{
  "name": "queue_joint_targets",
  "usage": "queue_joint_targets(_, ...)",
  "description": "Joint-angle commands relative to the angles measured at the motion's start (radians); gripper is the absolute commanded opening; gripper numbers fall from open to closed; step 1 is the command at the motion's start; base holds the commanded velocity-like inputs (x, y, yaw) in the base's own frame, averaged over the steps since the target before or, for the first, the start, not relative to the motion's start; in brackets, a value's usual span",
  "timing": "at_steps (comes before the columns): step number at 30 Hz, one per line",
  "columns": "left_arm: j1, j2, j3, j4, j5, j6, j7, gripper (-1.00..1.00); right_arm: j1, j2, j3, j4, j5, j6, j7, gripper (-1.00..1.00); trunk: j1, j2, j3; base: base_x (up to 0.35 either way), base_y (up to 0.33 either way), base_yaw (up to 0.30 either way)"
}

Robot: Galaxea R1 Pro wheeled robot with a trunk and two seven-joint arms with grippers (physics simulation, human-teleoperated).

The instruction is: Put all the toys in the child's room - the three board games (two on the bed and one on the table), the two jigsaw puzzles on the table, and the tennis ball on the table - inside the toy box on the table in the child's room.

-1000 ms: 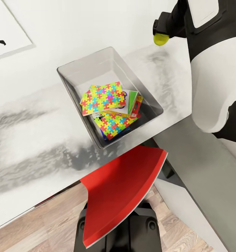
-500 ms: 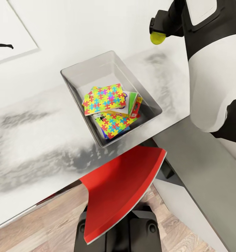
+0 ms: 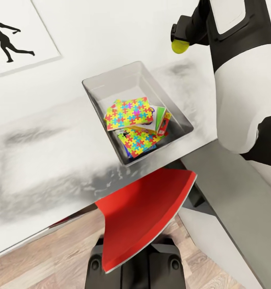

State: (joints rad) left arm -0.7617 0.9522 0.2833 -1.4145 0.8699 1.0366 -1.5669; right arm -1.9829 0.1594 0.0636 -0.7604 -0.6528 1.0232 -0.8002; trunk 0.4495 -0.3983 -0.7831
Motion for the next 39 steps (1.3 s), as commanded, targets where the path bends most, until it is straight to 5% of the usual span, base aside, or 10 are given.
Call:
queue_joint_targets(1, -0.001, 0.000, -0.001, 0.000, 0.000, 0.011, -0.004, 1.00, 0.000, -0.001, 0.002, 0.000, -0.013, -0.001, -0.013, -1.00, 0.000, -0.002, -0.001, -0.082, 0.000, 0.037)
queue_joint_targets(39, -0.001, 0.001, -0.001, 0.000, 0.000, 0.011, -0.004, 1.00, 0.026, 0.001, 0.012, -0.002, -0.011, -0.003, -0.014, -1.00, 0.000, -0.002, 0.020, -0.042, 0.000, 0.091)
